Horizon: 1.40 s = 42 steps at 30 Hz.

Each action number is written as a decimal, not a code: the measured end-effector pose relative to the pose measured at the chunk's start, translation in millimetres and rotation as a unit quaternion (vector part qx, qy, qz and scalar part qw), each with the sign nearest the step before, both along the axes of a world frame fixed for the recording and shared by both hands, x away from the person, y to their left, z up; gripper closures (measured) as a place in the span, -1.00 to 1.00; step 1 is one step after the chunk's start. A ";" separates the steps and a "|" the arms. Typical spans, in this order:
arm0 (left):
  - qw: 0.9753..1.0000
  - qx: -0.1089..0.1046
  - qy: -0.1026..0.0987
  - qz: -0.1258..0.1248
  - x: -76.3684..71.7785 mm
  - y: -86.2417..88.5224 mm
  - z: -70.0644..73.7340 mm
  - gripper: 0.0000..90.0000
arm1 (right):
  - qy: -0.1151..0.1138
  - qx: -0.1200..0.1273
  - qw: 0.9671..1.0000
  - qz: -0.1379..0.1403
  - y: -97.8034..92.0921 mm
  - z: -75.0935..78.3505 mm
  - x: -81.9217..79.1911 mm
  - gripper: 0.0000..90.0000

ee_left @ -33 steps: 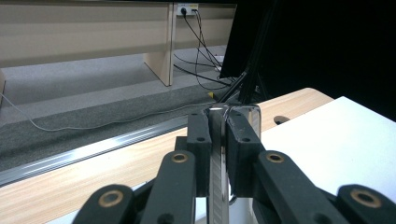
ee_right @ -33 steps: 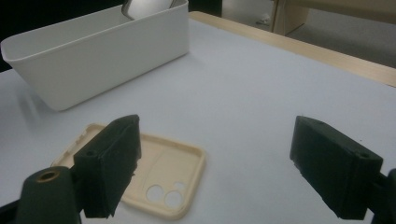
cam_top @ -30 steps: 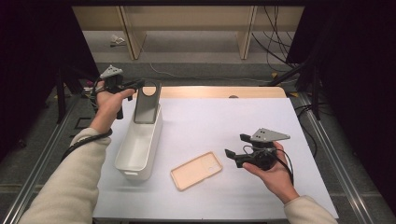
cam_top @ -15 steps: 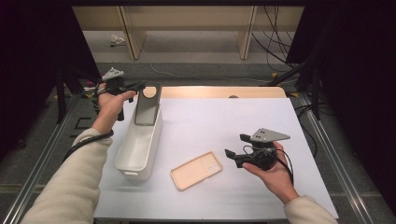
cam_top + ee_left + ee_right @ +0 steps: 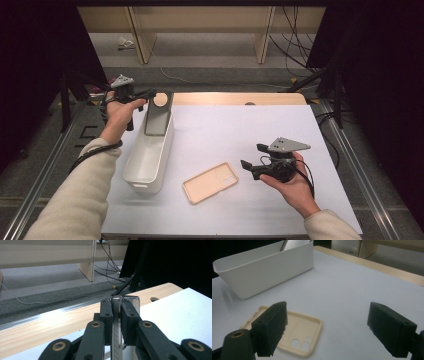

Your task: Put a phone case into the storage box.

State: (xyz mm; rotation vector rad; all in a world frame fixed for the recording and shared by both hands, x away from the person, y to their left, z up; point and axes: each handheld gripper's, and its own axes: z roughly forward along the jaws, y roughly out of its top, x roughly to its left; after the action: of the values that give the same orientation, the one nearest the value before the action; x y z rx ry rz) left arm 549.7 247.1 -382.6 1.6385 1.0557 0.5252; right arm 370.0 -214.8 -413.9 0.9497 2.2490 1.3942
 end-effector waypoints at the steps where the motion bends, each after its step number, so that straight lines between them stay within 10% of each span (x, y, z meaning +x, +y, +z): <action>1: 1.000 0.000 0.002 0.001 0.2 0.6 -1.6 0.79 | 0.000 0.000 1.000 0.000 0.1 0.0 0.0 -0.62; 42: 0.997 0.037 0.053 0.040 4.4 6.4 -18.2 0.44 | 0.005 -0.001 1.000 0.005 1.2 -1.4 0.0 -0.62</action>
State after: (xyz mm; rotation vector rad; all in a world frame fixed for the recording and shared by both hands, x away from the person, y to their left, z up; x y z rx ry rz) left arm 554.1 253.6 -400.8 1.7093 1.1966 0.5419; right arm 370.0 -213.6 -415.3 0.9479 2.2659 1.3932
